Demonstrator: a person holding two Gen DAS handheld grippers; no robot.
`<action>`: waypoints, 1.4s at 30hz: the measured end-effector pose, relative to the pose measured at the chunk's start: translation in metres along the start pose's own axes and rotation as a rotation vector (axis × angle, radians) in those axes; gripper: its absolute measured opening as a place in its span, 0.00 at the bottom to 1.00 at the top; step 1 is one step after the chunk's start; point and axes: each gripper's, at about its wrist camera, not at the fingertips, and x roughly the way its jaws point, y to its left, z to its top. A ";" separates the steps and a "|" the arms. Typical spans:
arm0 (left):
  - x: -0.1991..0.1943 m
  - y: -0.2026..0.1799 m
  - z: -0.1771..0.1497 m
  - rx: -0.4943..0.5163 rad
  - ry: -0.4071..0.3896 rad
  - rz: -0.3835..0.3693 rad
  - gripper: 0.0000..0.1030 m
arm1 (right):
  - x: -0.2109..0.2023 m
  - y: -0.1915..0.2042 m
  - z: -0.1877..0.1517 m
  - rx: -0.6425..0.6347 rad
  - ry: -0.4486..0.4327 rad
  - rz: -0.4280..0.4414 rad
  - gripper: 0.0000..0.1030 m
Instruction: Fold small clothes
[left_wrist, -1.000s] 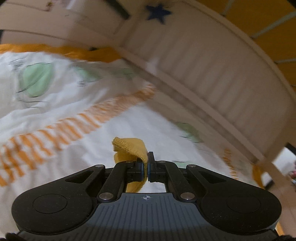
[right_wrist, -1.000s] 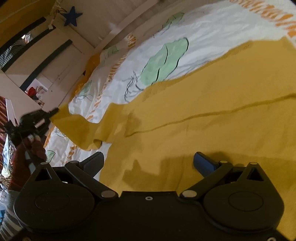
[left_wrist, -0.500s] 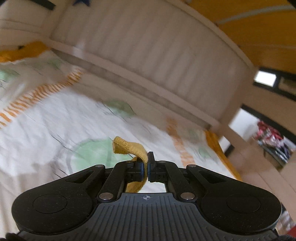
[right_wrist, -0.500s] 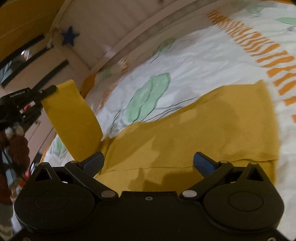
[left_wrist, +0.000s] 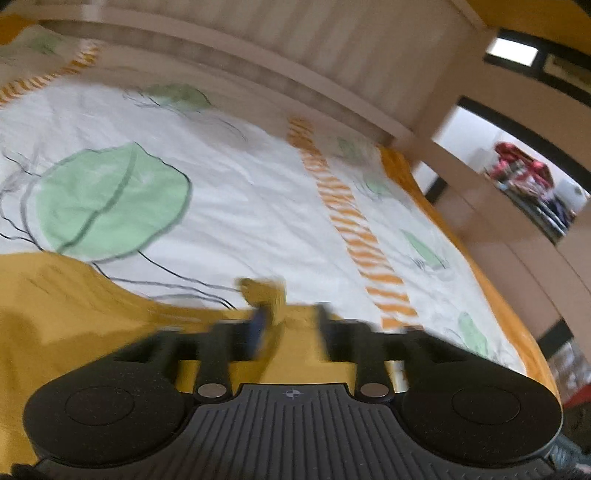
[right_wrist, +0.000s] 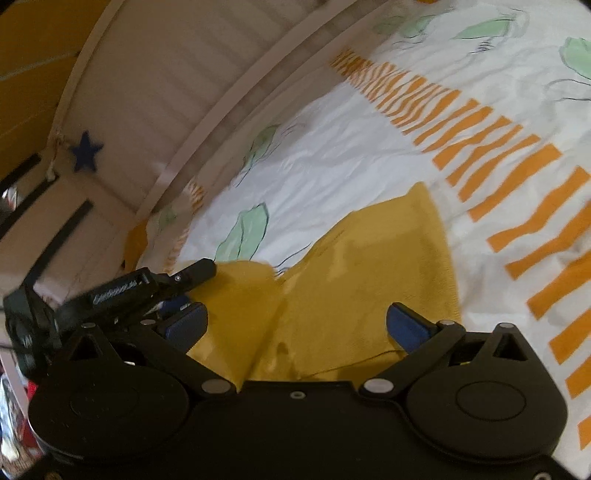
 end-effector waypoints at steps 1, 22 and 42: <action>0.001 -0.002 -0.001 0.011 0.006 -0.028 0.58 | -0.001 -0.001 0.001 0.006 -0.009 -0.007 1.00; -0.060 0.083 -0.013 -0.017 0.056 0.145 0.86 | 0.011 0.006 -0.004 -0.108 -0.009 -0.097 1.00; -0.073 0.162 -0.040 0.066 0.140 0.351 0.88 | 0.062 0.092 -0.058 -0.568 0.020 -0.252 1.00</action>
